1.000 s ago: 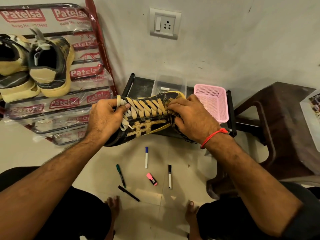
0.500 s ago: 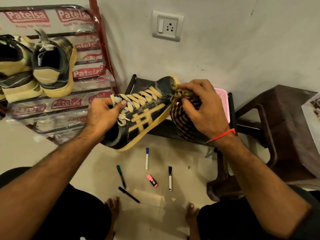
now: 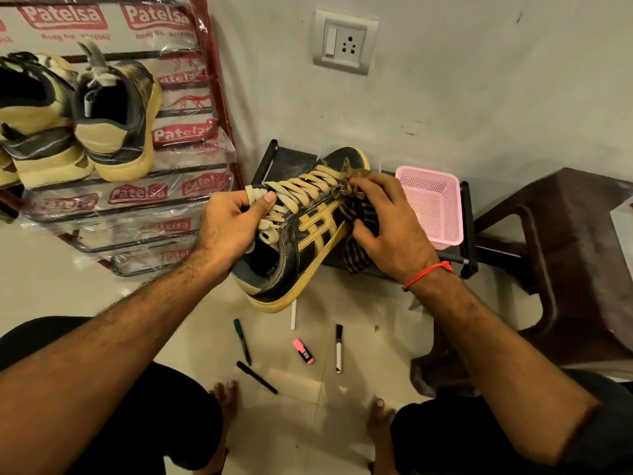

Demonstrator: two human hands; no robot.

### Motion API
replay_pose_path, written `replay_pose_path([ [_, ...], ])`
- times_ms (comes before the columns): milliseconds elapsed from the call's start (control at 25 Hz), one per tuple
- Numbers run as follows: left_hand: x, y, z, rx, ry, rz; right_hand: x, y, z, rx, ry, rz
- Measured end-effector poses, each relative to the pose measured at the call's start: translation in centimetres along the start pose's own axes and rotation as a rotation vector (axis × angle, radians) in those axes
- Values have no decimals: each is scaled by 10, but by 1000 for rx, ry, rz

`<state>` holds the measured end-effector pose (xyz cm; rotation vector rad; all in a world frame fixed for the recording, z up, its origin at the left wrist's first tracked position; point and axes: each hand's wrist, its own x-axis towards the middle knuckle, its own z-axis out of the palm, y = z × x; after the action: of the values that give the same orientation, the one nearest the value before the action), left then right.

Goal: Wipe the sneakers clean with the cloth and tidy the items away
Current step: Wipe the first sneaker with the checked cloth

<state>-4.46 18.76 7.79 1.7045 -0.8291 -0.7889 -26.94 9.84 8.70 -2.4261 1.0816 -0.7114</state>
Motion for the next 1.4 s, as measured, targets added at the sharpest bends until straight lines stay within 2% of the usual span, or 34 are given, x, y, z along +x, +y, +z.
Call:
replay_pose_path([
  [80,1,-2,1,20,4,15,-4,-20,5,39,-41,-96],
  [160,0,-1,0,47,-3,38,-20,-51,21,49,-171,-281],
  [240,-2,0,1,84,-39,89,-30,-57,27,-30,-213,-422],
  [280,-3,2,2,99,-65,110,-24,-49,22,-67,-154,-402],
  [360,-7,5,4,95,-99,122,-2,-21,2,-111,25,-222],
  [440,-9,6,9,89,-93,123,5,-10,-9,-84,95,-81],
  [520,-10,3,10,103,-71,127,-12,-34,10,-49,62,-176],
  [600,-10,1,10,121,-75,125,-34,-58,30,-63,-81,-374],
  [640,-9,0,9,124,-84,122,-33,-55,29,-91,-109,-412],
  [840,-9,5,10,47,-101,91,9,1,-15,-156,143,-72],
  [960,-5,0,8,35,-46,37,-14,-28,11,-116,85,-142],
  [1080,-2,-2,0,-14,-9,2,-41,-72,35,4,-90,-325],
  [1160,-2,0,0,-2,-35,24,-35,-68,29,-57,-126,-393],
  [1200,-3,1,2,13,-54,37,-25,-55,22,-95,-86,-351],
  [1320,-9,2,9,37,-93,45,4,-8,-9,-154,63,-50],
  [1400,-9,1,10,23,-92,21,7,1,-17,-138,89,40],
])
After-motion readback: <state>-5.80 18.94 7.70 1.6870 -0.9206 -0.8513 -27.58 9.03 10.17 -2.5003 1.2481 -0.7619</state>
